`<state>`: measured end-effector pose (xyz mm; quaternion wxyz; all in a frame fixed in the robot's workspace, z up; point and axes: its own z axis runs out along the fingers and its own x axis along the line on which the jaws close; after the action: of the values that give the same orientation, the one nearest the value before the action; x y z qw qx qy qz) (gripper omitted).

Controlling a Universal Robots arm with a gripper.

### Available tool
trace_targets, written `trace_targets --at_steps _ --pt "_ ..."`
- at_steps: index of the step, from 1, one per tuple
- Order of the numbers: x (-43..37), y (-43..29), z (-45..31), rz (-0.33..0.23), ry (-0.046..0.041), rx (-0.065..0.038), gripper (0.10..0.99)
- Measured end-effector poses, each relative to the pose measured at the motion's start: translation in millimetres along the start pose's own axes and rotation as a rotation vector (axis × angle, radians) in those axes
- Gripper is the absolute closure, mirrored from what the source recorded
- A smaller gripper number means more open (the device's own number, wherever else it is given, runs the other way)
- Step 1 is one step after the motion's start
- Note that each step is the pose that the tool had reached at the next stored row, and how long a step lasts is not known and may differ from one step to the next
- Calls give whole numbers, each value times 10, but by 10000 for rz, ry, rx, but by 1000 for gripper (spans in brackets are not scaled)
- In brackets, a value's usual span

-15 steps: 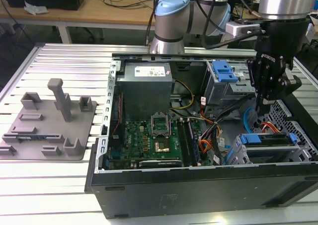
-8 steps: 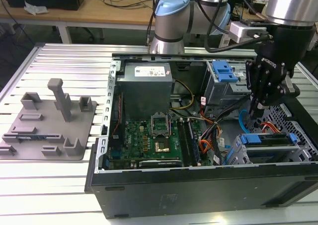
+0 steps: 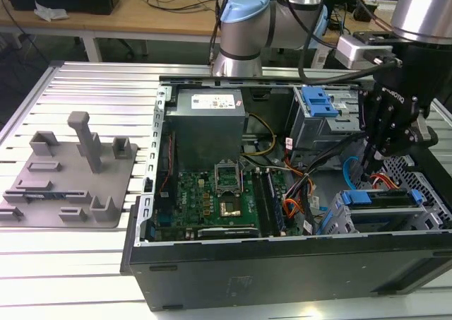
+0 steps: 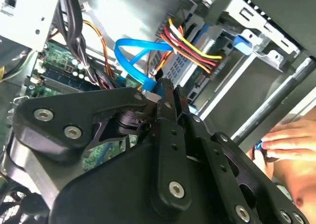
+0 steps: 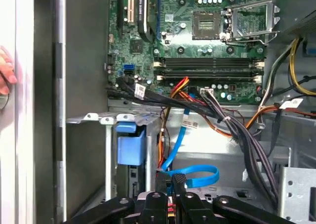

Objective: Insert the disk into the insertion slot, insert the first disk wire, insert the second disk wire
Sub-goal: 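Insert the second disk wire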

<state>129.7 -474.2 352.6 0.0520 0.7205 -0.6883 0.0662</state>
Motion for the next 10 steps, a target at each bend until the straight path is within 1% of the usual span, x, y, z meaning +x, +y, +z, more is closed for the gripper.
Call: trace_targets --at_steps 2,4,5,7,8,9,10 --pt "30 -20 -6 -23 -5 -123 922" --pt "67 -61 -12 -47 -18 -136 922" --pt "104 -72 -13 -53 -44 -59 922" --pt "130 -73 -8 -18 -71 183 922" --pt "155 -72 -4 19 -153 390 922" --pt "188 -71 1 31 -311 441 922" --pt "218 -70 6 38 -445 447 922"
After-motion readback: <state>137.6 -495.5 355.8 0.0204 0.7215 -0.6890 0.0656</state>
